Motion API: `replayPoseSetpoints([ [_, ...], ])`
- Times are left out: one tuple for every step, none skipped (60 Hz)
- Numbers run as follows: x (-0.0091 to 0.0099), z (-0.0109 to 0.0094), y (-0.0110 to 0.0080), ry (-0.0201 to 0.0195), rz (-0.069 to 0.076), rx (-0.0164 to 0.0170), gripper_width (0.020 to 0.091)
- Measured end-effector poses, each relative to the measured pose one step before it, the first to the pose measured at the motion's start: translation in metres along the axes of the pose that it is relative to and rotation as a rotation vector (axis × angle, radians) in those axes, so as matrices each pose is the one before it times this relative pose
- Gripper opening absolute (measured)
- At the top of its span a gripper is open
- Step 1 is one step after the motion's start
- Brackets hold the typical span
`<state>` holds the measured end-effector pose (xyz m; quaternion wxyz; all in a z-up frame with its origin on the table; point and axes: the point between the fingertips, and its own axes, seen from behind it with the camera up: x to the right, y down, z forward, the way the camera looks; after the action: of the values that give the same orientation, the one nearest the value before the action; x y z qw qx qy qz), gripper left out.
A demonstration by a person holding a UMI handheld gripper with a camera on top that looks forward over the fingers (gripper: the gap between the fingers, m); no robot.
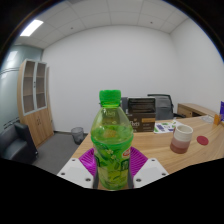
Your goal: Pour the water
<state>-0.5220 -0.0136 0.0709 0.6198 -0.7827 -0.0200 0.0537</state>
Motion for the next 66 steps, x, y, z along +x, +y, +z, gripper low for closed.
replayPoseSetpoints([
  [0.00306, 0.00092, -0.00021, -0.00296, 0.0126, -0.00374, 0.0396],
  [0.00007, -0.00027, -0.00031, -0.00007, 0.0122, -0.00403, 0.0396],
  [0.00017, -0.00032, -0.00028, -0.00033, 0.0134, -0.00578, 0.0395],
  [0.00074, -0.00023, -0.00052, -0.00038, 0.0143, -0.00786, 0.0396],
  [0.00094, 0.00016, -0.0005, -0.00102, 0.0162, -0.00988, 0.0396],
  [0.00248, 0.0009, -0.0006, -0.0015, 0.0186, -0.01184, 0.0396],
  [0.00216, 0.00098, -0.00048, -0.00195, 0.0205, -0.01264, 0.0395],
  [0.00129, 0.00141, 0.00097, -0.00131, 0.0201, -0.01217, 0.0395],
  [0.00382, 0.00185, -0.00081, -0.00403, 0.0277, -0.01661, 0.0395],
  [0.00209, 0.00157, 0.00025, -0.00124, 0.025, -0.01176, 0.0395],
  [0.00257, 0.00134, -0.00094, -0.0021, 0.0282, -0.01538, 0.0395],
  [0.00235, 0.00121, -0.00162, -0.00228, 0.0288, -0.01539, 0.0396],
  [0.00259, 0.0015, -0.00203, -0.00222, 0.0303, -0.0141, 0.0396],
  [0.0025, 0.00146, -0.00264, -0.00217, 0.0312, -0.01266, 0.0397],
  [0.00241, 0.00148, -0.00277, -0.00184, 0.0345, -0.01176, 0.0396],
  [0.00278, 0.00166, -0.00268, -0.00019, 0.0392, -0.01206, 0.0396],
  [0.00135, 0.00061, -0.00191, 0.00353, 0.0405, -0.00982, 0.0396],
  [0.00218, 0.00149, -0.00276, -0.00066, 0.0416, -0.00706, 0.0396],
  [0.00242, 0.00089, -0.00455, -0.00107, 0.0443, -0.0068, 0.0397],
  [0.00227, 0.0011, -0.00449, -0.00157, 0.0447, -0.00584, 0.0395],
  [0.00138, 0.00142, -0.00377, -0.00309, 0.0473, -0.00717, 0.0394],
  [0.00079, 0.00134, -0.00377, -0.00556, 0.0484, -0.00766, 0.0395],
  [0.00024, 0.00175, -0.00443, -0.007, 0.0472, -0.00573, 0.0397],
  [0.00045, 0.00151, -0.00465, -0.00653, 0.0461, -0.00213, 0.0395],
  [0.00027, 0.0014, -0.00465, -0.00666, 0.0476, -0.00215, 0.0396],
  [-0.00051, 0.00136, -0.00467, -0.00857, 0.0456, -0.00063, 0.0396],
  [-0.00556, -0.00296, -0.00594, 0.0052, 0.0426, -0.01096, 0.0396],
  [0.00078, 0.00262, -0.0051, -0.01733, 0.0406, 0.00593, 0.0396],
  [0.00126, 0.00334, -0.002, -0.01022, 0.0412, 0.00503, 0.0396],
  [0.00019, 0.00128, -0.0037, -0.00755, 0.0496, -0.00322, 0.0395],
  [-0.00042, 0.0008, -0.00389, -0.00695, 0.0478, -0.00152, 0.0395],
  [-0.00081, 0.0001, -0.00473, -0.00716, 0.0413, 0.00279, 0.0395],
  [-0.00084, 0.00044, -0.00478, -0.00739, 0.0378, 0.0047, 0.0395],
  [-0.00327, 0.0008, -0.00369, 0.00034, 0.0405, -0.00042, 0.0397],
  [0.00004, 0.00225, -0.00302, -0.00181, 0.0369, -0.00028, 0.0396],
  [-0.0006, 0.00054, -0.00316, -0.00545, 0.0407, -0.00124, 0.0396],
  [-0.00058, 0.0006, -0.00321, -0.0047, 0.0404, -0.00006, 0.0394],
  [-0.00074, 0.00027, -0.00286, -0.00443, 0.0396, -0.00031, 0.0395],
  [-0.00114, 0.00042, -0.0025, -0.00504, 0.0384, -0.00185, 0.0396],
  [-0.00119, 0.00007, -0.00199, -0.00515, 0.0365, -0.00328, 0.0396],
  [-0.00103, 0.00069, -0.00234, -0.00478, 0.035, -0.00275, 0.0395],
  [-0.00091, 0.00088, -0.00284, -0.00412, 0.0319, 0.00021, 0.0396],
  [-0.0032, -0.00144, -0.00267, 0.00288, 0.0338, 0.00037, 0.0395],
  [-0.00044, 0.00298, -0.00274, -0.00301, 0.0257, 0.00228, 0.0395],
  [-0.00085, 0.0008, -0.00199, -0.00433, 0.026, 0.00057, 0.0396],
  [-0.0011, 0.00044, -0.00147, -0.00515, 0.0283, -0.00103, 0.0395],
  [-0.00107, 0.0002, -0.00199, -0.00518, 0.0303, 0.00029, 0.0395],
  [-0.00044, 0.00015, -0.0024, -0.00471, 0.0305, 0.00226, 0.0395],
  [-0.00123, 0.00004, -0.00209, -0.00552, 0.0295, 0.00188, 0.0394],
  [-0.0016, 0.00014, -0.00177, -0.00761, 0.0287, 0.00113, 0.0395],
  [-0.0015, 0.00054, -0.00231, -0.00759, 0.0269, 0.00188, 0.0395],
  [-0.00135, 0.00078, -0.00283, -0.00749, 0.0262, 0.00392, 0.0394],
  [-0.00195, -0.00273, -0.00067, -0.00119, 0.0269, 0.00149, 0.0394],
  [-0.00139, 0.00063, -0.00191, -0.00669, 0.0263, 0.00311, 0.0393],
  [-0.00091, 0.00005, -0.00153, -0.00628, 0.0254, 0.00157, 0.0393],
  [-0.00097, 0.00007, -0.00119, -0.00652, 0.0238, 0.00023, 0.0395],
  [-0.00076, 0.00023, -0.00099, -0.00563, 0.0217, -0.00114, 0.0395],
  [-0.00028, 0.00017, -0.00089, -0.00313, 0.019, -0.00163, 0.0395],
  [-0.00015, 0.0001, -0.00068, -0.00186, 0.0154, -0.0013, 0.0396],
  [0.00061, -0.00009, 0.00015, 0.00054, 0.0113, -0.00228, 0.0396],
  [0.0003, -0.00311, 0.00065, 0.00642, 0.0116, -0.00474, 0.0397],
  [-0.00018, 0.00323, -0.00079, 0.00797, 0.0067, -0.0064, 0.0396],
  [0.00083, 0.00078, 0.00067, 0.00389, 0.0042, -0.00572, 0.0394],
  [0.00032, 0.00025, 0.00063, 0.00242, 0.003, -0.00469, 0.0394],
  [-0.00046, 0.00014, 0.00072, -0.00071, -0.001, -0.00498, 0.0395],
  [-0.00046, -0.00021, 0.0002, 0.00058, -0.0011, -0.00384, 0.0395],
])
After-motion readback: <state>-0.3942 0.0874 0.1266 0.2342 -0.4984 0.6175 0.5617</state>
